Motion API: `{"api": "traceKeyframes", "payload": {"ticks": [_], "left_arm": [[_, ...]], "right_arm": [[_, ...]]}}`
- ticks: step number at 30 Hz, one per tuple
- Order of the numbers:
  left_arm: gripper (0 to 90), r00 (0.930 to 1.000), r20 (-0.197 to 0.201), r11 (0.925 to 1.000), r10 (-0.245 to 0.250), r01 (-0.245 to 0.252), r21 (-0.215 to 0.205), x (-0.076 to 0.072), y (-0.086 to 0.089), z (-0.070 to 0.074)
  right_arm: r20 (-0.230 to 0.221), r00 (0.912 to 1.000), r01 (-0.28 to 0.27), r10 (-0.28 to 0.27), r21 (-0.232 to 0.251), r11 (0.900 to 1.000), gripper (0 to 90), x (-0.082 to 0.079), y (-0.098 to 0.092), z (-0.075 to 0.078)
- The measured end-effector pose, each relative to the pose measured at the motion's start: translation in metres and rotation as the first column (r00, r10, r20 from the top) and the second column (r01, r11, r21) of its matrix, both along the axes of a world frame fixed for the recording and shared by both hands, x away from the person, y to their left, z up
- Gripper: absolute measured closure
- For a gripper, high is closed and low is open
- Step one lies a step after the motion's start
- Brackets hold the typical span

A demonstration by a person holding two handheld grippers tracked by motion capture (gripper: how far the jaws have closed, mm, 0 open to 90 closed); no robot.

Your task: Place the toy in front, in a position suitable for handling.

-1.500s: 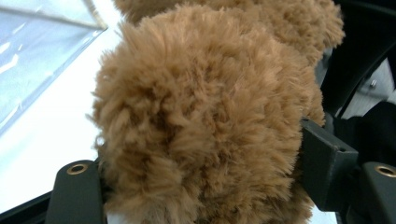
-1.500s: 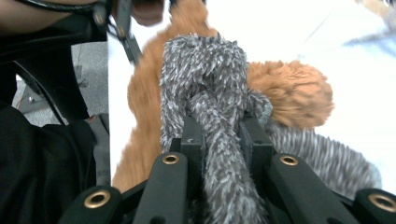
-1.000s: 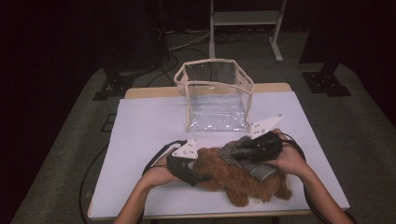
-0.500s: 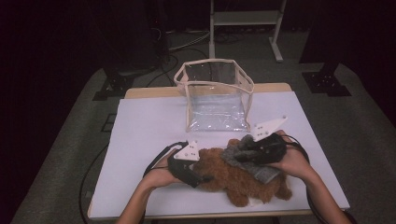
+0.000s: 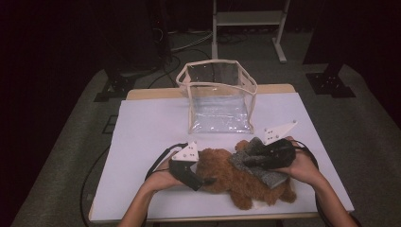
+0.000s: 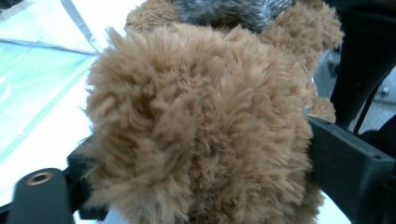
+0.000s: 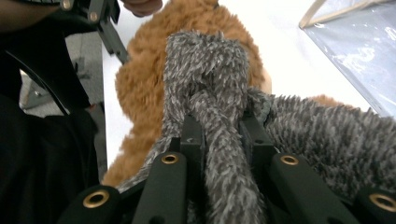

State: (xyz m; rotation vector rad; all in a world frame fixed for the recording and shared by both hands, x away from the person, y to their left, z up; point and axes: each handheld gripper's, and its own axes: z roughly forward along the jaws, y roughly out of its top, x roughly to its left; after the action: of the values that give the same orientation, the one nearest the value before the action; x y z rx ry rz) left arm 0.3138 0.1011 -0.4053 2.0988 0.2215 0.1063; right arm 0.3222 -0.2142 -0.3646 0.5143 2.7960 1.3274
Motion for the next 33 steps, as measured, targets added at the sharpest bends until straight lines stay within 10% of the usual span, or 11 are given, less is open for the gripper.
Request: {"api": "traceKeyframes", "payload": {"ticks": [8,19,24,33], "left_arm": [[8.5,0.9977,-0.067,0.9978,0.006,-0.010,-0.065,0.005,0.010,-0.017],[6.9,0.9929,-0.111,0.9991,0.042,-0.042,0.000,0.006,-0.014,-0.037],[28.5,0.9869,-0.138,0.9943,0.084,-0.092,-0.054,0.011,-0.007,-0.027],[32.7,0.9944,-0.032,0.9929,0.100,-0.102,-0.060,0.015,0.011,0.029]], "right_arm": [[-0.003,1.0000,0.004,-0.004,-0.005,1.000,74.1,-0.001,-0.006,-0.003],[-0.023,0.9997,0.007,-0.007,0.006,1.000,74.0,0.000,-0.007,-0.006],[-0.008,0.9996,0.026,-0.026,0.022,0.999,73.8,0.003,-0.001,-0.006],[0.030,0.9993,0.019,-0.023,0.144,0.989,74.2,0.011,0.022,0.010]]}}
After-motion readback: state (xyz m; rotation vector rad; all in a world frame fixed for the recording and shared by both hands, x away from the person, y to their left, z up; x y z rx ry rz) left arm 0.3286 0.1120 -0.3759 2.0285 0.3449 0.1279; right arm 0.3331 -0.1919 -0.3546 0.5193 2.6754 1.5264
